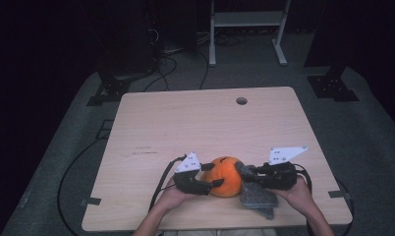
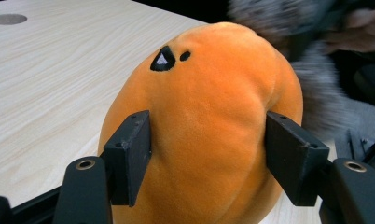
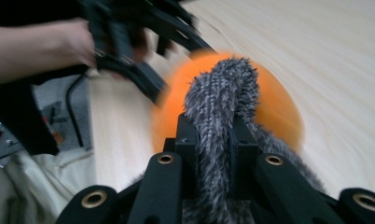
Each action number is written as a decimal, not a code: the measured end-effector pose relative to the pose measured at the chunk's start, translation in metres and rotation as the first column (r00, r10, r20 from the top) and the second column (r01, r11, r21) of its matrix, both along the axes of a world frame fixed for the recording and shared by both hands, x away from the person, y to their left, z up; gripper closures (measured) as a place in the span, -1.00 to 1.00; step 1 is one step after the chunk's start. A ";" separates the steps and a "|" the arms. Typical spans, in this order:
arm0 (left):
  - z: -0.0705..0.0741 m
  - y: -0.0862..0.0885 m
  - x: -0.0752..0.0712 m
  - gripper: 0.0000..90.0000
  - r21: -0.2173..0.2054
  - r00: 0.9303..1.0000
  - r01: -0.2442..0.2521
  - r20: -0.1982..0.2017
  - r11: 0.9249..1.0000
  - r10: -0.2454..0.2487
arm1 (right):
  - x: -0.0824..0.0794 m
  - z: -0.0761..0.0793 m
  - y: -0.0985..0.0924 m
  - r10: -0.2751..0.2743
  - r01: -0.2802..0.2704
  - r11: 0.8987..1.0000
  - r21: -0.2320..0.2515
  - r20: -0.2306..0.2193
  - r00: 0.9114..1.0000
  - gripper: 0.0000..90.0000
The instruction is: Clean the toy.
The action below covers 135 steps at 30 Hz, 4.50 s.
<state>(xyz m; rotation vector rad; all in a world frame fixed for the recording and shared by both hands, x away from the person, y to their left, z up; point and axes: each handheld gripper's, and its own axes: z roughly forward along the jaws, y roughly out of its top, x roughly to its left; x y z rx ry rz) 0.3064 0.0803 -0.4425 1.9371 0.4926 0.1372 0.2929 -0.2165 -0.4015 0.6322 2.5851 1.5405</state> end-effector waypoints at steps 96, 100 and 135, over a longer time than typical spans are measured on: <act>0.002 -0.036 -0.025 -0.39 0.182 0.979 0.036 0.189 0.983 -0.071 | -0.019 0.016 0.040 0.022 0.004 0.986 -0.166 0.153 0.988 0.69; 0.005 -0.031 -0.022 -0.30 0.157 0.983 0.000 0.182 0.988 -0.029 | -0.009 0.014 0.030 -0.045 0.069 0.985 -0.159 0.152 0.987 0.71; 0.001 -0.019 -0.004 -0.62 0.155 0.993 -0.011 0.116 0.988 -0.007 | 0.001 0.004 0.015 -0.092 0.095 0.995 -0.039 0.082 0.992 0.68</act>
